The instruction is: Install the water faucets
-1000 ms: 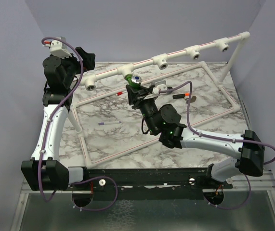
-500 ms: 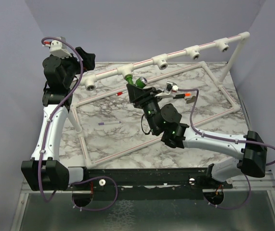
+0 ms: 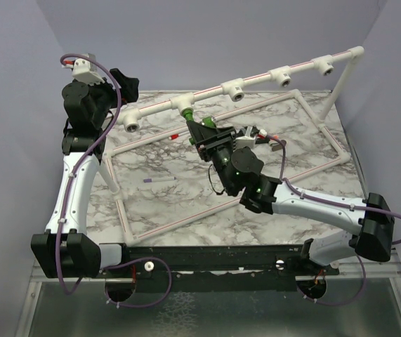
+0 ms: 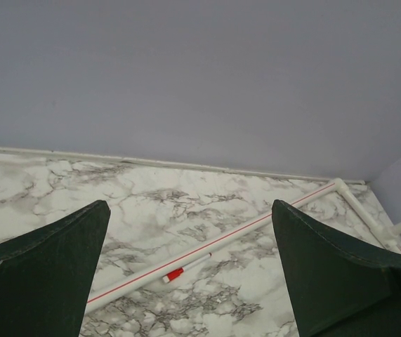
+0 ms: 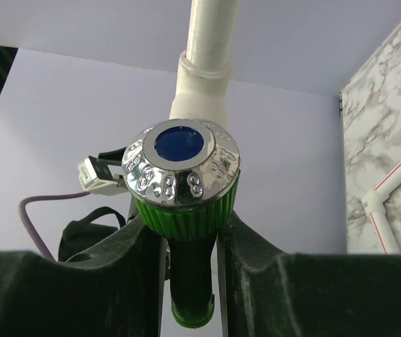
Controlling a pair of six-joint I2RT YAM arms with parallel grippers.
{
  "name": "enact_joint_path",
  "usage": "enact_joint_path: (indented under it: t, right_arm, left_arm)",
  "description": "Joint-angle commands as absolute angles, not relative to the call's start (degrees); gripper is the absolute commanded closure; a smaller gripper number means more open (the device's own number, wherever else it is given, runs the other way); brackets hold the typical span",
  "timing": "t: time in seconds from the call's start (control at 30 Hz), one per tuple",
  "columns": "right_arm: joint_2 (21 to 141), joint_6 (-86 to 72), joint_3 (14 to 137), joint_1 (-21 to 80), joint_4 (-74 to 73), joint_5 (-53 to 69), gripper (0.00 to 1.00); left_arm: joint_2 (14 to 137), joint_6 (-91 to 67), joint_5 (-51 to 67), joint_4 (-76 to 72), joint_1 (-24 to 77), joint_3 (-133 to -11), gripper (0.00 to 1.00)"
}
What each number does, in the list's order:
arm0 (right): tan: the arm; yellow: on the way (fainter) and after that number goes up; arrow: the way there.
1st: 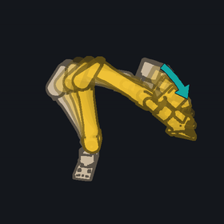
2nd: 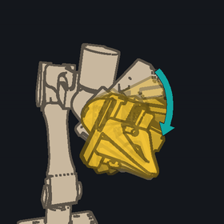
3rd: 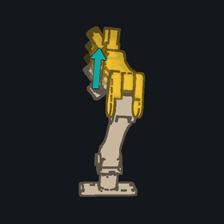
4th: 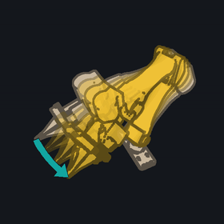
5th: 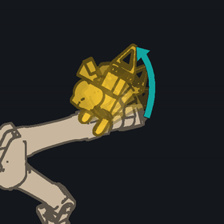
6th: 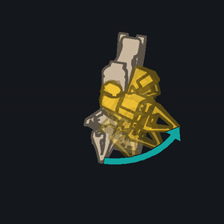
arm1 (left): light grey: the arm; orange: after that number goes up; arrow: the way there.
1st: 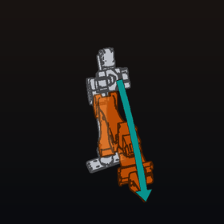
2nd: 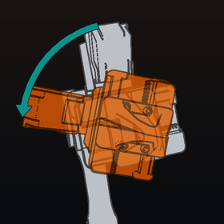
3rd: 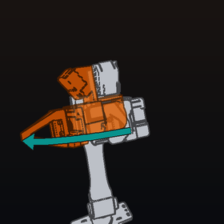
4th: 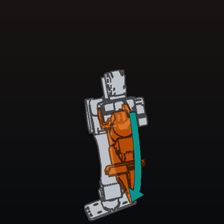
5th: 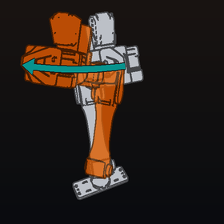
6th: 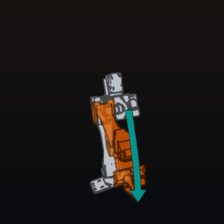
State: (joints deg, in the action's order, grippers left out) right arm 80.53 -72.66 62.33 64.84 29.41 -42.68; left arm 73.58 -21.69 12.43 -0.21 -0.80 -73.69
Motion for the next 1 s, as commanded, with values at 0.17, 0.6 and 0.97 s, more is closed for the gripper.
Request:
enact_joint_path:
  t: [0.17, 0.6, 0.97]
  right_arm:
    - [82.3, -91.4, 63.3, 65.7, 10.1, -30.8, 0.99]
    - [79.2, -85.5, 61.3, 65.7, 13.0, -32.7, 0.78]
    - [76.6, -77.3, 58.5, 65.7, 20.9, -31.3, 0.4]
  left_arm:
    - [77.4, -21.9, 13.7, 10.9, -1.0, -68.8, 0.01]
    - [77.4, -21.9, 13.7, 10.9, -0.9, -68.7, 0.01]
    - [77.6, -21.8, 13.5, 10.9, -0.9, -68.7, 0.01]
